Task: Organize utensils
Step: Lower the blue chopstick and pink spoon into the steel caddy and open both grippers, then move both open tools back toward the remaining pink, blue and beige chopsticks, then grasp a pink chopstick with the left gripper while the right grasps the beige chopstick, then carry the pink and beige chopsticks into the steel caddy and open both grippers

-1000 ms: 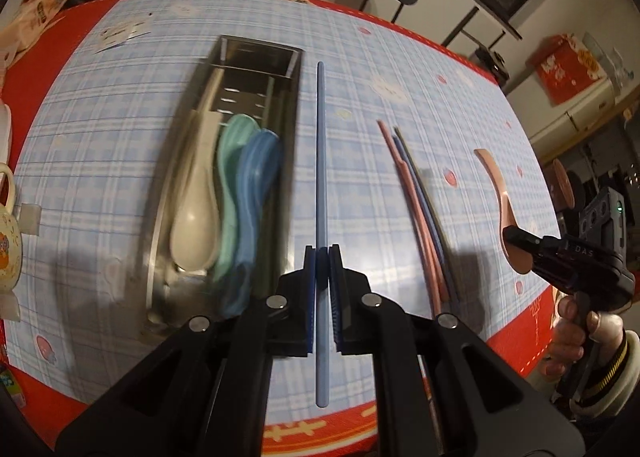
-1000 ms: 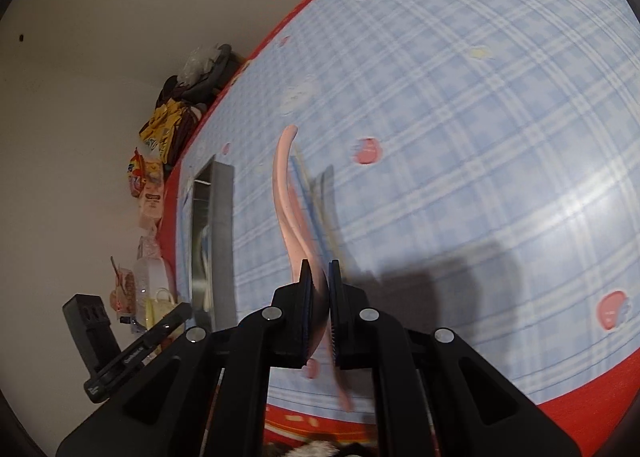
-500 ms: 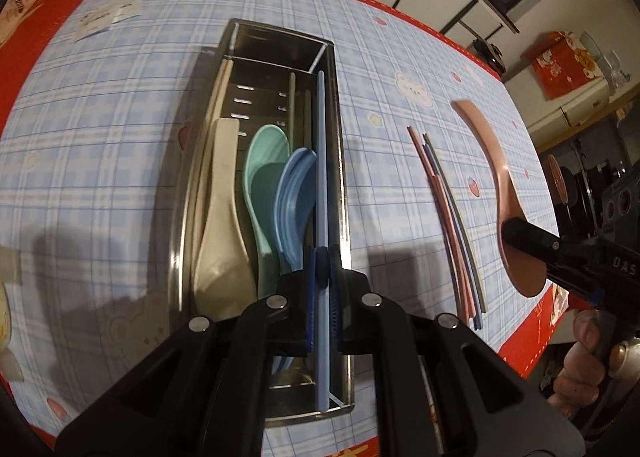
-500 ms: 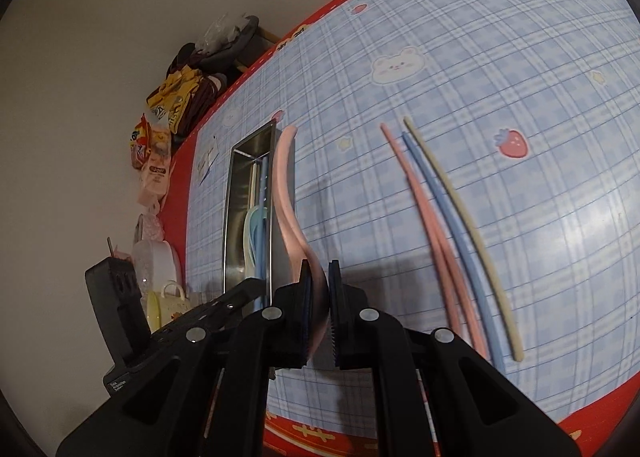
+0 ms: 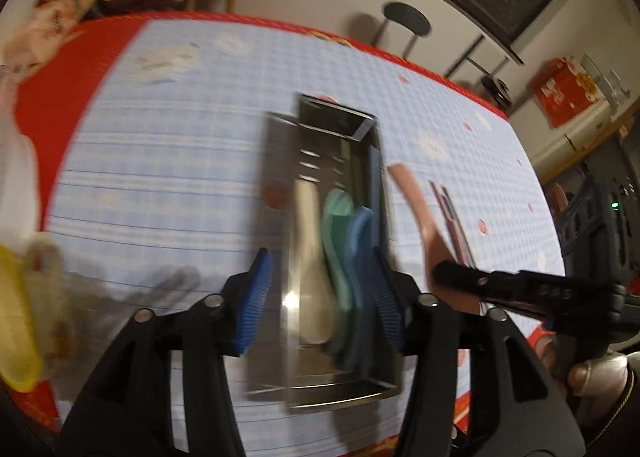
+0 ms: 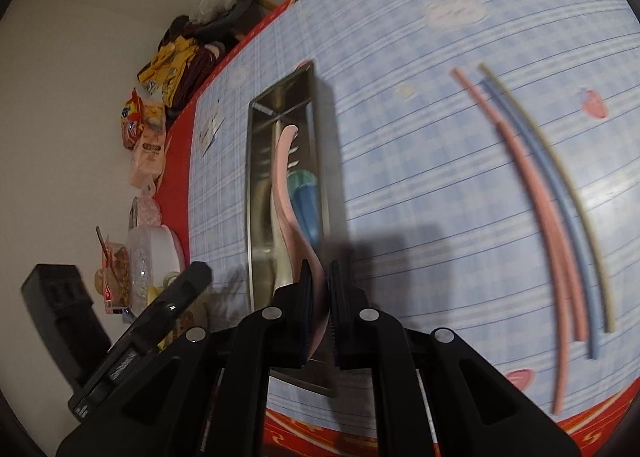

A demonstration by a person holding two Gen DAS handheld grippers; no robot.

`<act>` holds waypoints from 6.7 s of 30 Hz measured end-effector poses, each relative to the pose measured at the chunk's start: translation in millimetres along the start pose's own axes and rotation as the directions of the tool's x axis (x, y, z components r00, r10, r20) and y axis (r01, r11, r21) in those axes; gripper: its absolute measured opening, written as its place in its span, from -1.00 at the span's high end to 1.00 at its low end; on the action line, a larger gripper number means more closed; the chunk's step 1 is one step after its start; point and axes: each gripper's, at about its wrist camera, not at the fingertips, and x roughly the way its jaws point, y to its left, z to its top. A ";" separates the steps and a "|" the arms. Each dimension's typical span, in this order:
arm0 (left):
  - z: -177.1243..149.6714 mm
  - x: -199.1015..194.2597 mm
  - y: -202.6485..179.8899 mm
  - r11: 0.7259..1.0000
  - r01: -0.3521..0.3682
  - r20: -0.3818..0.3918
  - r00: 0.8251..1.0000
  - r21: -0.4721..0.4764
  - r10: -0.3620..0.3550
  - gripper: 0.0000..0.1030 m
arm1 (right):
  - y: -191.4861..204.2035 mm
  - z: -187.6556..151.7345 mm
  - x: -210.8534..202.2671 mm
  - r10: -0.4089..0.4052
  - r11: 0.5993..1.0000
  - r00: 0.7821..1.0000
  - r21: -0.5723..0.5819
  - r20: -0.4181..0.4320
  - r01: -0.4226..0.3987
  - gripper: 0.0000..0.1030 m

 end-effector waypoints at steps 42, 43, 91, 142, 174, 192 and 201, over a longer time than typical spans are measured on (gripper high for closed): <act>-28.4 -1.9 -66.4 0.991 -0.124 -0.010 0.992 0.043 0.124 -0.89 | -71.1 -23.3 -102.9 -0.299 0.913 0.892 -0.171 0.339 0.371 -0.89; -30.7 1.3 -73.7 0.991 -0.123 -0.017 0.992 0.048 0.124 -0.89 | -77.8 -23.6 -105.3 -0.304 0.913 0.891 -0.164 0.337 0.373 -0.89; -102.4 137.2 -200.4 0.947 -0.223 -0.177 0.948 0.230 0.266 -0.89 | -195.3 -12.4 -131.2 -0.331 0.896 0.924 -0.245 0.191 0.372 -0.89; -88.3 110.6 -149.7 0.968 -0.159 -0.122 0.975 0.194 0.185 0.72 | -109.2 -2.0 -34.5 -0.326 0.689 0.920 -0.612 0.216 0.388 0.83; -81.9 110.6 -144.1 0.981 -0.081 -0.182 0.977 0.174 0.113 0.80 | -148.7 -0.9 -80.1 -0.179 0.930 0.978 -0.305 0.111 0.205 0.86; -87.8 59.1 -141.6 0.992 0.022 -0.070 0.997 0.126 -0.013 0.80 | -162.1 -26.4 -118.7 -0.096 0.969 0.984 -0.214 0.149 0.126 0.86; -70.0 14.5 -97.6 0.999 0.015 0.012 1.000 0.049 -0.016 0.79 | -128.6 -6.9 -112.1 -0.077 0.977 0.988 -0.187 0.131 0.101 0.86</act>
